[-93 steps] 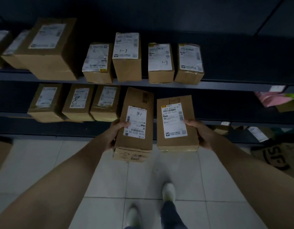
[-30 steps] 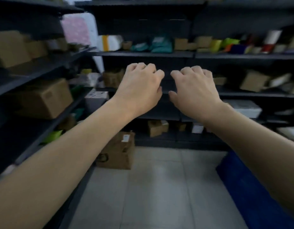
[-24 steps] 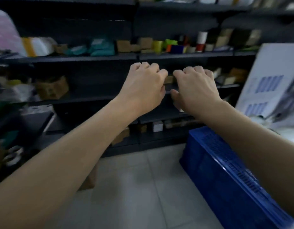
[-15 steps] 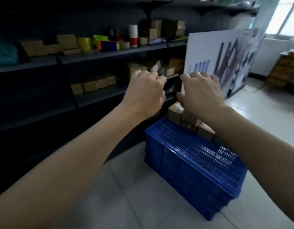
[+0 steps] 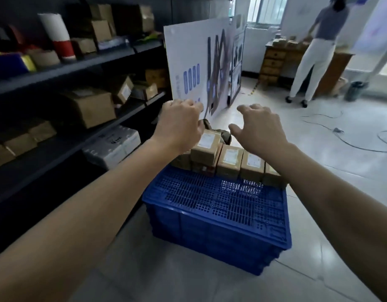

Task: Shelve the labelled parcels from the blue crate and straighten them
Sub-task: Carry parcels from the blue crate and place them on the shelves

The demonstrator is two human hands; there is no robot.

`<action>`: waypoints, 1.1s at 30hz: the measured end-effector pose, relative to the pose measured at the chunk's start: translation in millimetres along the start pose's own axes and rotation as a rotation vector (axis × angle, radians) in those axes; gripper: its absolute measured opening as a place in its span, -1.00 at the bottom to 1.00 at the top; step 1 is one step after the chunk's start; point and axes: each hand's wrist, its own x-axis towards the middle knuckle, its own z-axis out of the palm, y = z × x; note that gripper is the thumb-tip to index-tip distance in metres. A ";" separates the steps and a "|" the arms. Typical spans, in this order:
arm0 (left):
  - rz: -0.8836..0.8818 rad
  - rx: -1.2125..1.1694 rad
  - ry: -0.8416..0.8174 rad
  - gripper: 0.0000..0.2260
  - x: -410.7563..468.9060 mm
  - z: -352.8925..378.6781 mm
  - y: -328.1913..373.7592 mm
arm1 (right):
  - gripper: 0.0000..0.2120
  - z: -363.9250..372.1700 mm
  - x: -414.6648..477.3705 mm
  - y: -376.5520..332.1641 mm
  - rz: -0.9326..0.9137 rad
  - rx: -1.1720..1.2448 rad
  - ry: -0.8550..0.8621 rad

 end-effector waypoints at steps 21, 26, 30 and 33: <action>-0.389 -0.250 -0.545 -0.64 163.8 322.3 -153.0 | -0.46 309.8 241.6 72.1 0.393 0.439 -0.623; -0.552 -0.397 -0.687 -0.64 181.5 396.0 -188.5 | -0.44 374.4 262.3 80.5 0.552 0.589 -0.638; -0.709 -0.538 -0.783 -0.57 188.5 457.5 -216.0 | -0.44 426.3 266.0 87.2 0.768 0.730 -0.652; -0.750 -0.560 -0.838 -0.45 194.3 501.8 -235.6 | -0.35 462.4 268.4 94.6 0.933 0.851 -0.681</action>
